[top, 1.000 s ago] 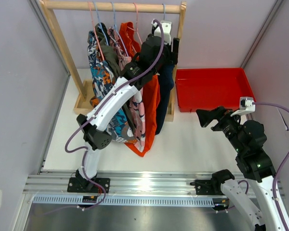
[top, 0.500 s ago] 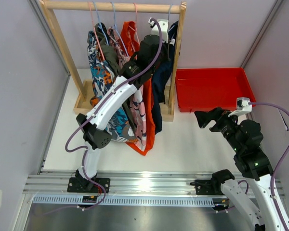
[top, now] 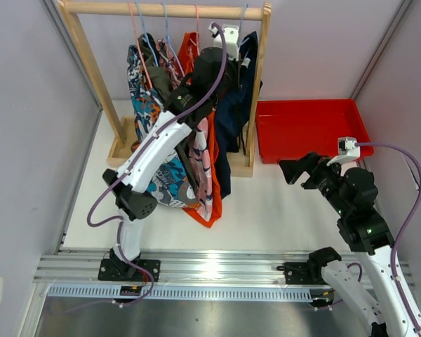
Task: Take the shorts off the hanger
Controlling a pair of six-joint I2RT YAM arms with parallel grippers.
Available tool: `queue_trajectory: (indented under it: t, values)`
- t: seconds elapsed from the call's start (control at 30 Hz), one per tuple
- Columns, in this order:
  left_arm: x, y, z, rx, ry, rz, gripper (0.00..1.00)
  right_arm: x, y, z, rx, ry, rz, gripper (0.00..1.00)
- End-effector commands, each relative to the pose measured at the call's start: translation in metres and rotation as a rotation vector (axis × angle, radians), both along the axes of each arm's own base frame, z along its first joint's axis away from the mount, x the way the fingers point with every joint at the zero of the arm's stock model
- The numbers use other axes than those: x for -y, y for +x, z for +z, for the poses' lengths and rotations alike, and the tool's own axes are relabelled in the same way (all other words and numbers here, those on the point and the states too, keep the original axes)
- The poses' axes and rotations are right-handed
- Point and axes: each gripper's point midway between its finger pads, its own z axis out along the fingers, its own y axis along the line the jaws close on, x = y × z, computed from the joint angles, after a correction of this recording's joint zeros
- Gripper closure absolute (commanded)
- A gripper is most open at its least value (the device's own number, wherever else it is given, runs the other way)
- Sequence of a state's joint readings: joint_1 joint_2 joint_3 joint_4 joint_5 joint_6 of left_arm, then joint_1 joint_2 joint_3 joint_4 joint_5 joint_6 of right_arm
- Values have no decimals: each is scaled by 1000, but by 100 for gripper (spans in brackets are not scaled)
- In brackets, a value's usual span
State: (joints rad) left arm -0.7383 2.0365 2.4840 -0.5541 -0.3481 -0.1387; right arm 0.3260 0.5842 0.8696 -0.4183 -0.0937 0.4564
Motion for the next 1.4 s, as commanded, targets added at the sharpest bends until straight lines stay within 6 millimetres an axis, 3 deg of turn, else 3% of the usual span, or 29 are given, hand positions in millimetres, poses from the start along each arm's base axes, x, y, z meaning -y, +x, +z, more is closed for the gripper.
queue_trajectory:
  t: [0.0, 0.13, 0.17, 0.2, 0.33, 0.5, 0.53, 0.57, 0.63, 0.8, 1.1, 1.23, 1.33, 1.37]
  values:
    - [-54, -43, 118, 213, -181, 62, 100, -12, 2, 42, 101, 18, 65, 1]
    - [-65, -61, 145, 248, -252, 44, 100, -25, 8, 72, 146, 23, 130, 1]
    - [-66, -65, 150, 250, -273, 34, 100, -32, 3, 90, 182, 33, 177, 1]
    - [-68, -71, 156, 257, -289, 22, 100, -40, 10, 90, 168, 30, 208, 1]
    - [-66, -83, 164, 255, -327, -24, 100, -71, 17, 116, 197, 26, 303, 1]
    - [-64, -89, 166, 234, -371, -46, 100, -133, 3, 139, 251, -30, 406, 1]
    - [-64, -92, 168, 231, -380, -55, 100, -141, 8, 142, 253, -43, 380, 1]
    - [-62, -93, 166, 220, -392, -65, 100, -159, -6, 143, 266, -51, 434, 1]
    - [-61, -95, 167, 217, -401, -72, 100, -172, -11, 147, 278, -46, 438, 1]
    - [-59, -101, 164, 188, -422, -90, 100, -206, -26, 140, 280, -47, 453, 0]
    - [-55, -124, 156, 139, -446, -129, 100, -224, 1, 129, 309, -81, 302, 1]
    - [-60, -135, 160, 133, -471, -147, 100, -233, 20, 113, 310, -131, 223, 1]
    - [-61, -138, 159, 127, -480, -150, 100, -241, 26, 105, 308, -136, 203, 9]
    - [-60, -139, 159, 126, -481, -153, 100, -245, 25, 102, 306, -134, 208, 21]
